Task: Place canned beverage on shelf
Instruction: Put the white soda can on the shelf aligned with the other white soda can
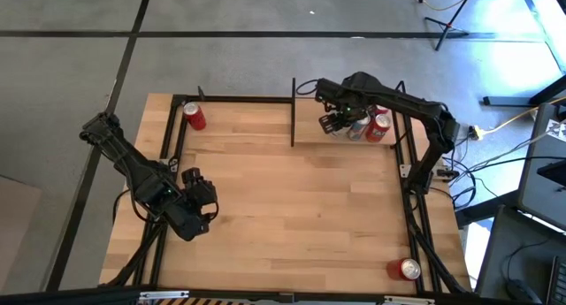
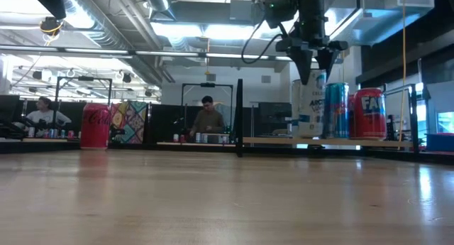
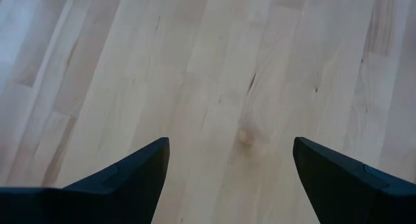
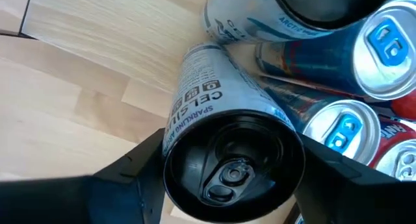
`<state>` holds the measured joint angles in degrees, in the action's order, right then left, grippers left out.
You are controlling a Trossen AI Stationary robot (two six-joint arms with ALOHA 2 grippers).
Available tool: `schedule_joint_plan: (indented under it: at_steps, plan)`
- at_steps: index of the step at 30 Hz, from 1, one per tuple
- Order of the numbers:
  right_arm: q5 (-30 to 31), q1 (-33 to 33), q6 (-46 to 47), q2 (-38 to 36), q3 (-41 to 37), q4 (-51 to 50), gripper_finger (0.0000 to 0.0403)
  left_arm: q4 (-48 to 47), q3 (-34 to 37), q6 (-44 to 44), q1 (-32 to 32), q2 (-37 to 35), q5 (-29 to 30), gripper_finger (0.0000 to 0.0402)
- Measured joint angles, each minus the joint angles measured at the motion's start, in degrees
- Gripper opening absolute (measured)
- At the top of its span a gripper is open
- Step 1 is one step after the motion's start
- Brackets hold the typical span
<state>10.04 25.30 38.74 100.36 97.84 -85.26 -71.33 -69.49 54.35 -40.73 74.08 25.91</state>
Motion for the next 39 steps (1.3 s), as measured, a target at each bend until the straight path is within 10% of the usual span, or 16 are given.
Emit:
schedule_joint_plan:
  at_steps: [29,39]
  plan:
    - [5.76,-0.15,-3.31,-0.11,0.14,3.33,0.0296,0.66,0.0,-0.83,0.0,0.0,-0.09,0.0316]
    - [3.46,-2.53,-7.65,-0.16,10.87,1.13,0.0296,2.14,0.0,-1.83,-0.02,0.02,0.39,0.0316]
